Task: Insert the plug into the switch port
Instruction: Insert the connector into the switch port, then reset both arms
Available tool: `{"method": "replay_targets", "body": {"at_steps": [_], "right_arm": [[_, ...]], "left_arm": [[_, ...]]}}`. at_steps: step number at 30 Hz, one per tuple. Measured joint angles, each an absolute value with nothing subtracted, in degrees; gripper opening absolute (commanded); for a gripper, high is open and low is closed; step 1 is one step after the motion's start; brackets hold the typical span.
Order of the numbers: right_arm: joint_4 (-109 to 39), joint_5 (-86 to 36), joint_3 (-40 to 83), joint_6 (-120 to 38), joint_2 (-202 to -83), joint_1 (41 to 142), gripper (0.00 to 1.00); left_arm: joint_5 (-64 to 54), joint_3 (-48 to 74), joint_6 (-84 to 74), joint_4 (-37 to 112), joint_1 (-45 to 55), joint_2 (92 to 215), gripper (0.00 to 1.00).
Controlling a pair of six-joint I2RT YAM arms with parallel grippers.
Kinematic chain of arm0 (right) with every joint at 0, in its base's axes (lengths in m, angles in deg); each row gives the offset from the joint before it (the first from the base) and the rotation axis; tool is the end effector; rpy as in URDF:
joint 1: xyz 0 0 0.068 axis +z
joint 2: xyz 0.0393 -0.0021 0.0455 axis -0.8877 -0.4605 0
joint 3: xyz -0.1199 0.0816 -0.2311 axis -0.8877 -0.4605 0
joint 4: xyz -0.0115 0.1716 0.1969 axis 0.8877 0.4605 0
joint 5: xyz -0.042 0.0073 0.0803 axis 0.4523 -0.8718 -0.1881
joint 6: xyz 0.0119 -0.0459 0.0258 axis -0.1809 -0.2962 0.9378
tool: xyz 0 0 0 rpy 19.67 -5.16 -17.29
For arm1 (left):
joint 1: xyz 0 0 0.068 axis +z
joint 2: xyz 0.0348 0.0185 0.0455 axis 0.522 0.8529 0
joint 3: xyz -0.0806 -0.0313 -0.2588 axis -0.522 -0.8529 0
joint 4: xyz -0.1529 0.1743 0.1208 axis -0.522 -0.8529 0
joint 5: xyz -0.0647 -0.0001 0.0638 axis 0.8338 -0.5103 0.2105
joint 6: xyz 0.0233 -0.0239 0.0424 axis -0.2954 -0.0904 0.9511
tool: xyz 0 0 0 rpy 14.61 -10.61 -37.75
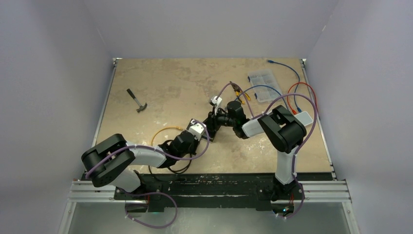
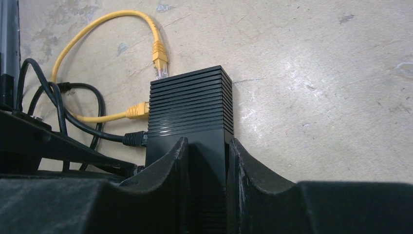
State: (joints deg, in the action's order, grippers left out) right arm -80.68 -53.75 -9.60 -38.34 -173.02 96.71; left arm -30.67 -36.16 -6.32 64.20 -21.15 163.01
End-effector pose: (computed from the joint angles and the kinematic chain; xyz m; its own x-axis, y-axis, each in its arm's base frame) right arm 0.2875 0.2204 0.1147 -0.4655 -0.1552 -0.8714 -0.8395 0.3891 0.3792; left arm 0.1632 -0.1958 0.1309 -0.4542 0.2495 -0.8552 0.5200 0.8538 -0.0270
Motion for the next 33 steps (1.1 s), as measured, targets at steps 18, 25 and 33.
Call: {"method": "replay_targets", "body": {"at_steps": [18, 25, 33], "right_arm": [[-84.1, -47.8, -15.3, -35.0, -169.0, 96.1, 0.25], [-74.3, -49.9, -14.8, -31.9, -164.7, 91.6, 0.44], [-59.8, -46.0, -12.1, -30.2, -152.0, 85.4, 0.73]], "left_arm": [[-33.2, -38.4, -5.4, 73.8, -21.2, 166.3, 0.0], [-33.3, -37.2, -1.4, 78.3, -20.2, 170.2, 0.0], [-35.8, -30.0, 1.7, 78.2, -17.6, 174.6, 0.37]]}}
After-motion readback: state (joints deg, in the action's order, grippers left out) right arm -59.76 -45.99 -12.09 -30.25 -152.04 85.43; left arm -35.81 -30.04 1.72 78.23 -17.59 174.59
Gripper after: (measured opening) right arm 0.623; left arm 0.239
